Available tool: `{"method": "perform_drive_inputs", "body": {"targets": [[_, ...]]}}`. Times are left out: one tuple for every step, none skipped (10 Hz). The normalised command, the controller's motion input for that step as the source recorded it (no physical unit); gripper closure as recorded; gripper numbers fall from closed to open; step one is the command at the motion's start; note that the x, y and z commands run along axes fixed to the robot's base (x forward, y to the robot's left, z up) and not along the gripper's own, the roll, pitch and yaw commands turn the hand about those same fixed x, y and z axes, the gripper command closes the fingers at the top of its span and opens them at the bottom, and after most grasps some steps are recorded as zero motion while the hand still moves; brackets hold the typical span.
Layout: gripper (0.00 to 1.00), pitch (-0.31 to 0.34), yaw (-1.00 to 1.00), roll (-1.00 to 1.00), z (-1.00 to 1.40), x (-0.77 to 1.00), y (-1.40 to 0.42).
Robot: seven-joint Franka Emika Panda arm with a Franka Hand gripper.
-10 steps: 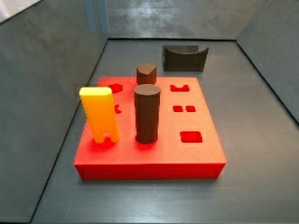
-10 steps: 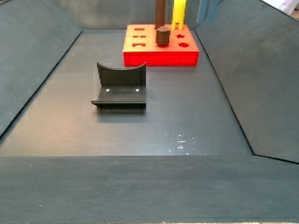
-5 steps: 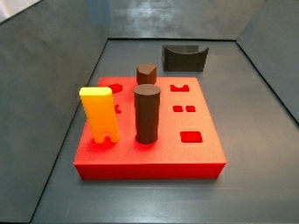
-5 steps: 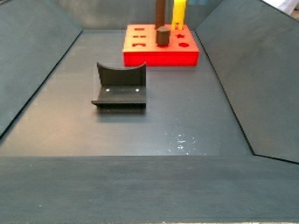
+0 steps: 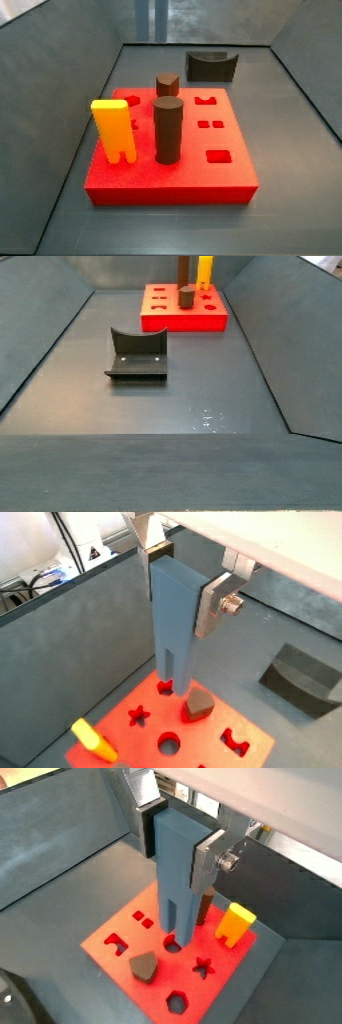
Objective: Pick up the double-square object. Move up. Move to above the board. Insert the double-square object.
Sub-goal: Insert the double-square object.
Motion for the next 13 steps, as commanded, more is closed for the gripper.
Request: {"method": "perform_drive_inputs", "body": {"targets": [[1.00,0.000,0.00,0.00,-0.03,-0.03,0.01],[1.00,0.053,0.00,0.22,0.00,0.04,-0.23],[1.00,-0.019,0.00,0.00,-0.05,0.00,0.00],[1.00,0.000,-0.01,-0.03,-0.55,0.79,-0.07],[1.00,0.000,0.00,-0.06,-0.52,1.00,-0.07],[1.00,-0.060,0.00,-0.09,-0.44,1.00,-0.03],[1.00,-0.064,0.02,-0.10,-0.41,1.00,0.00],[1.00,-0.020,0.12,-0.06,-0.33,1.00,0.00],[1.00,-0.003,0.18,0.00,-0.29,0.96,0.01],[1.00,-0.017,0.18,0.02,-0.28,0.91,0.00],[1.00,0.000,0.18,0.18,-0.21,0.85,0.00],[1.00,0.000,0.15,0.37,-0.07,0.84,0.00],[1.00,0.000,0.13,0.38,-0.12,0.85,-0.06]]}}
